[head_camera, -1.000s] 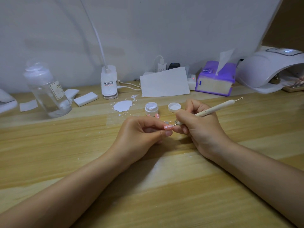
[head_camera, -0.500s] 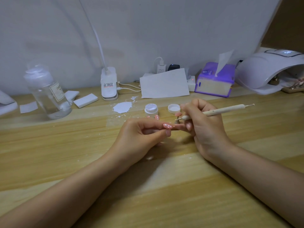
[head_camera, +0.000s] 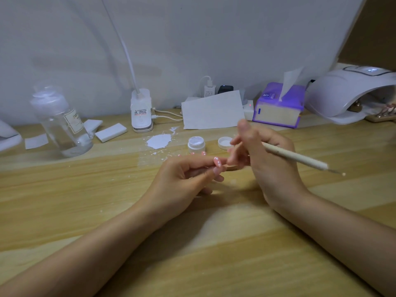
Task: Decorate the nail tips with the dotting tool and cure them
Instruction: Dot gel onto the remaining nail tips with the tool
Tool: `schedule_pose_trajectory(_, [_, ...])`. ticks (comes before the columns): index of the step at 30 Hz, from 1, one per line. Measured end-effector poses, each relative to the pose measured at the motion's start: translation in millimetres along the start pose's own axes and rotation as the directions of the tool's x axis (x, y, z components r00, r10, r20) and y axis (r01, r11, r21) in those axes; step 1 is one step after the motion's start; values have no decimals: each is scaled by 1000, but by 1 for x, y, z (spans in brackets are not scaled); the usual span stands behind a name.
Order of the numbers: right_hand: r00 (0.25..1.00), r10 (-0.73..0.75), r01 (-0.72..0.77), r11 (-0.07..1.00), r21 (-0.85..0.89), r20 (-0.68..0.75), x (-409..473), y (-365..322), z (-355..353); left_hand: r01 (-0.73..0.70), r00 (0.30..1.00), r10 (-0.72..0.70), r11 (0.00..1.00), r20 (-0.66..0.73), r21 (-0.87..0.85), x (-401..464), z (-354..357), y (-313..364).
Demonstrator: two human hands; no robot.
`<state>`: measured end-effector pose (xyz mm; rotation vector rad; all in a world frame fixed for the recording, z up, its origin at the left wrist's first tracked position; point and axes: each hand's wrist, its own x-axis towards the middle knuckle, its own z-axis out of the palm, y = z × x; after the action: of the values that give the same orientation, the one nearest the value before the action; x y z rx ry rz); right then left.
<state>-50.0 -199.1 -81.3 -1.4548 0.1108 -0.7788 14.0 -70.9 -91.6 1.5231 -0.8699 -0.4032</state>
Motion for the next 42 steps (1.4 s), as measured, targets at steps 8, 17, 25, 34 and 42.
schedule_pose_trajectory(8, [949, -103, 191, 940, -284, 299, -1, -1, -6, -64, 997, 65, 998, -32, 26, 0, -1, 0])
schedule_pose_trajectory(17, [941, -126, 232, 915, -331, 313, 0, 3, -7, -62, 997, 62, 998, -35, 19, 1, -2, -1])
schedule_pose_trajectory(25, [934, -155, 263, 908, -327, 321, 2, 6, -7, -50, 998, 51, 998, -36, 27, 1, -2, 0])
schedule_pose_trajectory(34, [971, -172, 209, 947, -244, 164, 17, 12, -14, 44, 998, -43, 998, -41, 43, -1, 1, 3])
schedule_pose_trajectory(42, [964, -104, 203, 884, -421, 245, 20, 21, -13, 45, 999, -47, 993, 10, 106, -4, 3, 8])
